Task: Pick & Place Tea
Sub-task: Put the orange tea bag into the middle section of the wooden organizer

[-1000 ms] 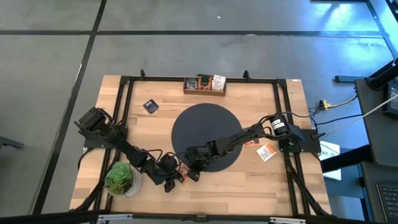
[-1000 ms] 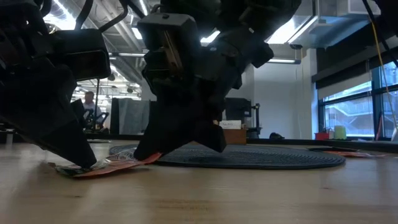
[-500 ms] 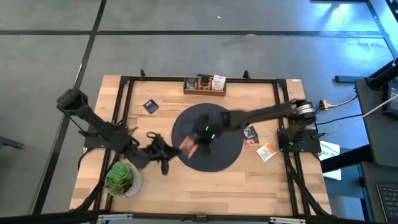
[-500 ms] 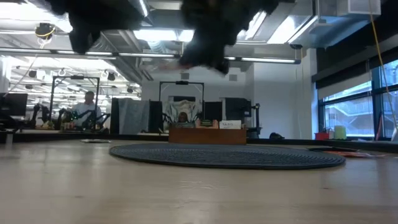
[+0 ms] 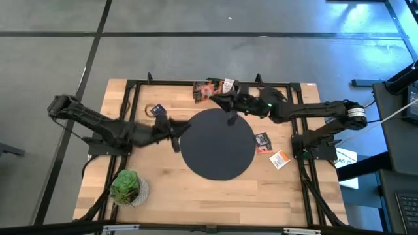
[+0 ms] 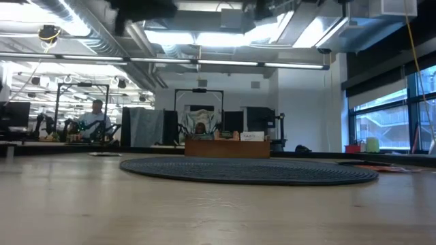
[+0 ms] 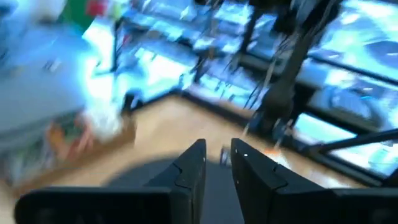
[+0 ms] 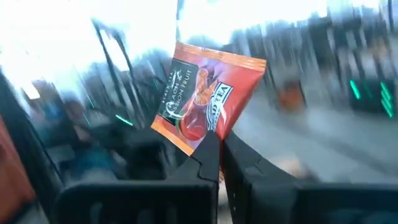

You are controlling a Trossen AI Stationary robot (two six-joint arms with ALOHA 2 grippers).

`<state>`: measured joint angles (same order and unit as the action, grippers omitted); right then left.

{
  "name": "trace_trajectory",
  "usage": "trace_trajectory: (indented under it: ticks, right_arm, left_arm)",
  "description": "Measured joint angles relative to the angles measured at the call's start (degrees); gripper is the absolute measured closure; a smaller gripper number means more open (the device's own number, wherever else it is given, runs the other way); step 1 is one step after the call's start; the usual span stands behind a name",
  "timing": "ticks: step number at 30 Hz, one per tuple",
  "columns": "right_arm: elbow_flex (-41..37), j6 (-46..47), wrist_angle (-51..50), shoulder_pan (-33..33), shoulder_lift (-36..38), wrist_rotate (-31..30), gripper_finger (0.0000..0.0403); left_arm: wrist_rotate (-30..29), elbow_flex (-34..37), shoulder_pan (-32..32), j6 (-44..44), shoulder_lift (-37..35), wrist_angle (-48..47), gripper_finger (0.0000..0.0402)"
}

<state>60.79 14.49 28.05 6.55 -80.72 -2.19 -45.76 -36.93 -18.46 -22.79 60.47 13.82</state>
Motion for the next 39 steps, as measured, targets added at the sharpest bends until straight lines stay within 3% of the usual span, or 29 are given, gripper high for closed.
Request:
trace_trajectory:
  ticks: [3, 7, 11, 17, 24, 29, 39]
  right_arm:
    - [-4.34, -0.14, 18.44, -0.07, -1.61, -1.41, 0.0392]
    - [-5.46, -1.62, 24.35, 0.07, -4.46, -6.57, 0.0392]
    - [-5.46, -4.43, 28.91, -0.23, -7.47, -10.47, 0.0392]
    - [-3.31, -8.18, 35.50, -0.26, -12.62, -12.53, 0.0392]
    - [3.09, -11.66, 35.10, -0.31, -18.72, -12.25, 0.0392]
    - [5.10, -14.94, 33.34, -0.42, -19.25, -11.26, 0.0392]
    - [5.12, -14.71, 32.61, -0.44, -19.24, -11.26, 0.0392]
  left_arm:
    - [13.59, 0.00, 7.93, 11.84, -1.24, 8.59, 0.0314]
    - [32.59, -0.07, 17.87, 22.50, -1.60, 18.29, 0.0289]
    - [40.41, -0.07, 24.47, 25.60, -1.46, 21.17, 0.0271]
    - [39.29, -0.07, 28.33, 20.01, -1.38, 20.72, 0.0263]
    - [39.40, -0.07, 28.64, 22.97, -1.38, 22.20, 0.0272]
    - [35.05, -0.07, 28.70, 23.18, -1.38, 24.38, 0.0275]
    - [33.12, -0.07, 28.72, 25.51, -1.36, 28.88, 0.0279]
